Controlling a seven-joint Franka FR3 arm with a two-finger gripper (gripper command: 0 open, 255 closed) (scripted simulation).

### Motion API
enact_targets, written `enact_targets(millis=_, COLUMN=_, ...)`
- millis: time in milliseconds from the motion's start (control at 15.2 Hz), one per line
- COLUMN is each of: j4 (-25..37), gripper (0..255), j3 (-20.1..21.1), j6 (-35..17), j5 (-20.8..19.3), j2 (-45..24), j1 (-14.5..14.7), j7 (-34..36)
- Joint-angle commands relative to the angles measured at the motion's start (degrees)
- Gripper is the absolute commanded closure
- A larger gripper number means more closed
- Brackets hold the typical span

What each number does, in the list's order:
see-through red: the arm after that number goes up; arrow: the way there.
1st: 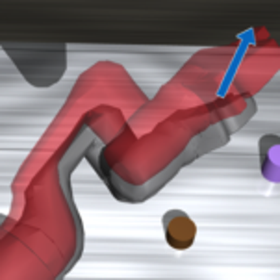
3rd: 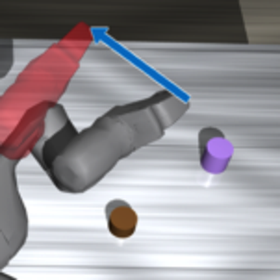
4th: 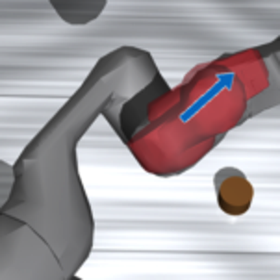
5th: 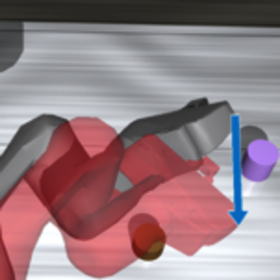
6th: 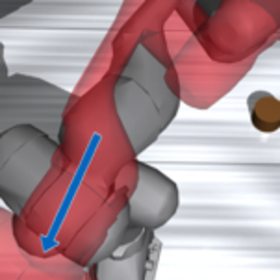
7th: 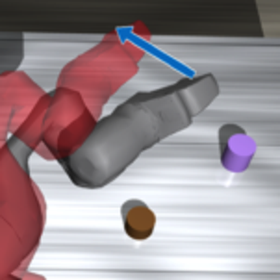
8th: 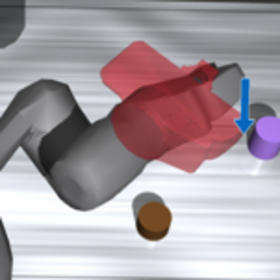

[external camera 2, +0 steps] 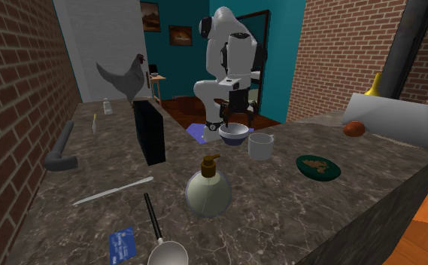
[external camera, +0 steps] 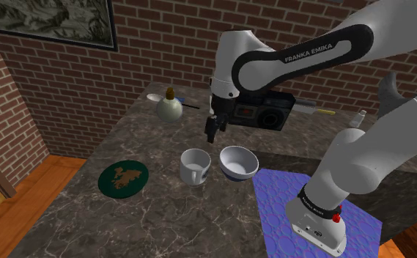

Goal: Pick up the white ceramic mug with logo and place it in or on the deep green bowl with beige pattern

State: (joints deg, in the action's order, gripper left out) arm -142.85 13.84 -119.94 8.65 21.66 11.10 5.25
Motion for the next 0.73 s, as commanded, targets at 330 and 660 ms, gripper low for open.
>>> enact_targets(millis=330, j4=1.9, gripper=0, j3=4.2, j6=-7.2, j5=0.1, j2=-9.4, j1=1.9, j7=4.0)
enact_targets(millis=660, j4=0.0, gripper=0, j3=4.6, j6=-11.5, j5=-0.2, j2=-11.9, j1=1.9, j7=4.3)
